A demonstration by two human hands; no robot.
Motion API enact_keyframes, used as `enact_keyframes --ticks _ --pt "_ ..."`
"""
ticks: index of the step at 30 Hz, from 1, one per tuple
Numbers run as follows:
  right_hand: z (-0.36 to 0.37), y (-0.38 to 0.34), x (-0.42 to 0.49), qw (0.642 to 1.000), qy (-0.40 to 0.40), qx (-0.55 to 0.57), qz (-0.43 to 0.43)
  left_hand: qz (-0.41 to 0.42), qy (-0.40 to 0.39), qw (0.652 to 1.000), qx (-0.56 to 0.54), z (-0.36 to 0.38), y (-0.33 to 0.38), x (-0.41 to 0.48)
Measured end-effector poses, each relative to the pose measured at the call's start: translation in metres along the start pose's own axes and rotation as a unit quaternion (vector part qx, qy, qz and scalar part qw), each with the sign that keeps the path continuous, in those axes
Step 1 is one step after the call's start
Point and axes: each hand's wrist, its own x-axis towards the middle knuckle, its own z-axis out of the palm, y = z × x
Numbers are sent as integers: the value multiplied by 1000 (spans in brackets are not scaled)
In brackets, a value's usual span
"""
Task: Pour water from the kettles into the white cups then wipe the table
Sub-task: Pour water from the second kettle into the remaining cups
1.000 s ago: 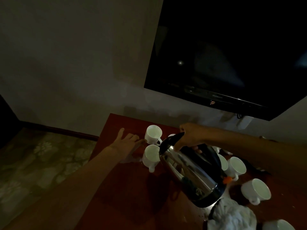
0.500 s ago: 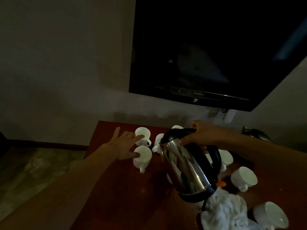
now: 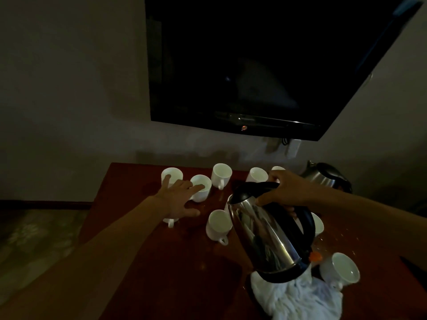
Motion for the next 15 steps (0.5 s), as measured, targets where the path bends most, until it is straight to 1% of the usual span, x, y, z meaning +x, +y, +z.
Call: enact_keyframes --ticks 5,10,15 --pt "2 19 5 1000 -9 -11 4 5 -13 1000 2 13 20 8" --pt "10 27 13 999 -31 -23 -2 2 -23 999 -44 33 27 15" --pt "15 24 21 998 -52 -40 4 7 -35 998 -56 49 29 19"
